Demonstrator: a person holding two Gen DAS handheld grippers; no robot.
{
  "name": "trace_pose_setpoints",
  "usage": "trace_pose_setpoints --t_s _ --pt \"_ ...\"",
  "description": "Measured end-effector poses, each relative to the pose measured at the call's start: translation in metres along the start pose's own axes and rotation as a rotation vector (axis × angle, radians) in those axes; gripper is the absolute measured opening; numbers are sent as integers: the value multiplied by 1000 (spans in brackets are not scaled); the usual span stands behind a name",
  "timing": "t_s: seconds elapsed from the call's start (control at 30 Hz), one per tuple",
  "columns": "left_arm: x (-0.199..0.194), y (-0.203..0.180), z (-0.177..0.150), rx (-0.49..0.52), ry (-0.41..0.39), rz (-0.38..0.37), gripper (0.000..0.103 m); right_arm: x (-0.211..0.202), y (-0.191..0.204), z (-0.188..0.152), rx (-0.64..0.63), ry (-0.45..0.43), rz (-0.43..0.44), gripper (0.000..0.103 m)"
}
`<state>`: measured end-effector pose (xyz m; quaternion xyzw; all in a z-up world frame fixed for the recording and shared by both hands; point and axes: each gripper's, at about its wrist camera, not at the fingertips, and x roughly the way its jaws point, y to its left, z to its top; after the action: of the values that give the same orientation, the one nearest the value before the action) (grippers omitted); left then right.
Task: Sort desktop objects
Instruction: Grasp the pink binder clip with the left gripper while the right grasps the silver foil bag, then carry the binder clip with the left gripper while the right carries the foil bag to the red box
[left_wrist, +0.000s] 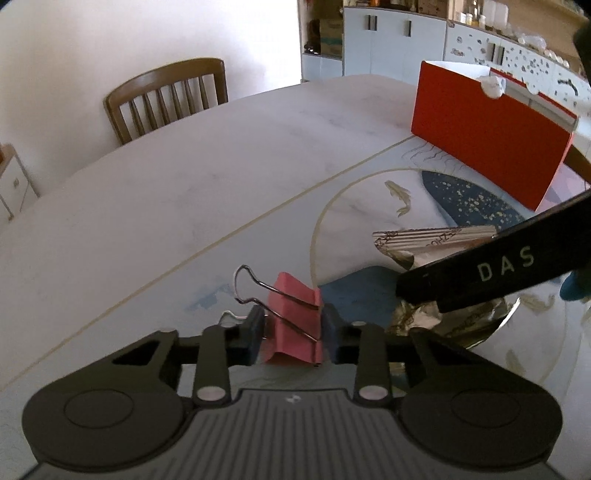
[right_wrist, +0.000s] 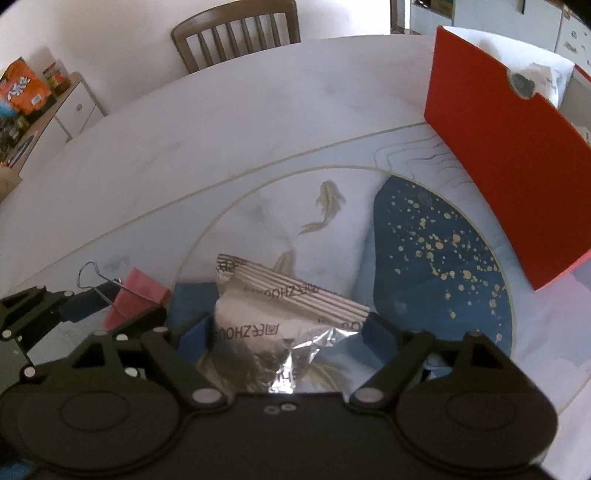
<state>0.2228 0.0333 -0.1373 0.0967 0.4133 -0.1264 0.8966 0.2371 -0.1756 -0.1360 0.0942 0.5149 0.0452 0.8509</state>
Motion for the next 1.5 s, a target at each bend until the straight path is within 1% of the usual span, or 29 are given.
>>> trace_pose_setpoints --t_s 0.07,0.1,0.33,0.43,0.47,0.63,1.0,1.2,1.5 --pt "-1 0 -1 -8 3 0 31 -2 0 0 -5 -6 17 75" --pt "-1 1 -1 -13 5 -1 31 -2 0 0 -16 13 41 74" --pt "-3 1 -3 -53 23 14 30 -8 -6 3 -1 16 70 67" --pt "-7 -1 -4 -66 25 14 30 -12 -10 2 -3 8 68 61" --pt "-8 -3 -4 -67 25 14 30 -14 -13 2 2 7 75 53" --pt "-14 -13 -4 -72 23 12 30 -24 -25 -2 7 -1 64 52" --pt "-42 -49 6 -105 10 -24 30 -59 -57 -12 22 -33 83 52" --pt "-59 -73 19 -113 3 -31 30 -84 -84 -12 35 -53 96 52" --pt "-83 -115 47 -124 -40 -80 30 -118 -130 -13 56 -83 111 52"
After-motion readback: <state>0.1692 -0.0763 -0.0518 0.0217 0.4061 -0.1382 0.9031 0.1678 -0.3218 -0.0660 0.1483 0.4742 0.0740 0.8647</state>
